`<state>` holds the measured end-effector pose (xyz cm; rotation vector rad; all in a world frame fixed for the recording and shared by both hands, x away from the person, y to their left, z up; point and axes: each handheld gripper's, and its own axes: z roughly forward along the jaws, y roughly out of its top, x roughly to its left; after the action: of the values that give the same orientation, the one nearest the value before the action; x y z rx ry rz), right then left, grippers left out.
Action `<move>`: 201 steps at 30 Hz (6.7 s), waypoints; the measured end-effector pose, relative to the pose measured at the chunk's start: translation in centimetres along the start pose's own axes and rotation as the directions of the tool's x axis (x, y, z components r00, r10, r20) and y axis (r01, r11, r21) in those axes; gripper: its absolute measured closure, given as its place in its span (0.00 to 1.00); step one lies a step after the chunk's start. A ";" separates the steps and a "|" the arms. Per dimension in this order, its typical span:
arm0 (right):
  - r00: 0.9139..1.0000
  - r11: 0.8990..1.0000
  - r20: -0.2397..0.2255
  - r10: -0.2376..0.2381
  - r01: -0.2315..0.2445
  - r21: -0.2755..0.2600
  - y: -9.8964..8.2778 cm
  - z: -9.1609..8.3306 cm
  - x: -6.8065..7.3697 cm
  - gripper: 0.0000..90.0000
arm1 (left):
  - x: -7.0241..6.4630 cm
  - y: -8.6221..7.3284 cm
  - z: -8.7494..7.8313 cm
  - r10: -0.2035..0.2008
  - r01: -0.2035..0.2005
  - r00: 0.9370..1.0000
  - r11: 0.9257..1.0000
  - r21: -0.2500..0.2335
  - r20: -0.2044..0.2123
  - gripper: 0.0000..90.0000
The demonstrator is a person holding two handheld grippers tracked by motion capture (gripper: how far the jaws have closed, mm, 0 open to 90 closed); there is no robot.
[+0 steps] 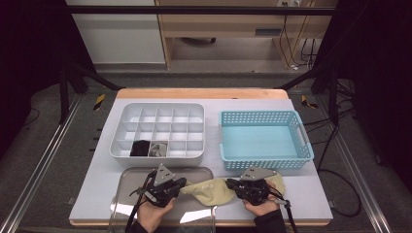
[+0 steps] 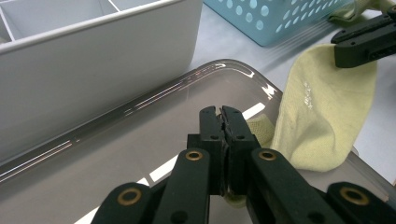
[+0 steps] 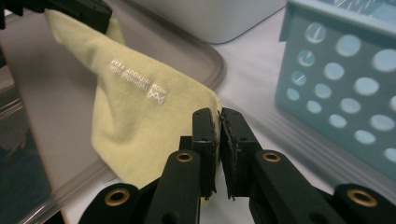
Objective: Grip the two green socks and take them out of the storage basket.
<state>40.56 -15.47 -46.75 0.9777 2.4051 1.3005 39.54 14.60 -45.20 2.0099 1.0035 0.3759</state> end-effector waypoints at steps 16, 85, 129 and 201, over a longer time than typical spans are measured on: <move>0.998 0.995 0.059 -0.014 0.020 -0.093 0.7 -0.7 -0.4 0.99 | 0.2 1.5 -1.0 -0.007 0.004 0.999 0.997 -0.072 -0.031 0.97; 0.998 0.997 0.058 0.029 -0.025 -0.075 0.2 1.2 -0.4 0.84 | -0.6 -1.2 -2.8 -0.008 0.009 1.000 0.992 -0.122 0.008 0.97; 0.994 0.994 -0.033 -0.105 0.104 -0.043 -2.4 -1.5 1.6 1.00 | 0.0 -1.7 -1.5 0.004 -0.003 0.999 1.000 -0.006 0.040 0.74; 0.996 0.999 -0.094 0.011 -0.008 0.038 -3.3 -1.3 2.1 0.91 | -1.0 -2.9 -0.6 0.012 -0.015 0.996 0.999 0.032 0.091 0.90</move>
<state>36.93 -16.17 -48.47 0.9595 2.5070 1.3375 37.05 15.14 -47.03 2.0454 0.9452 0.2744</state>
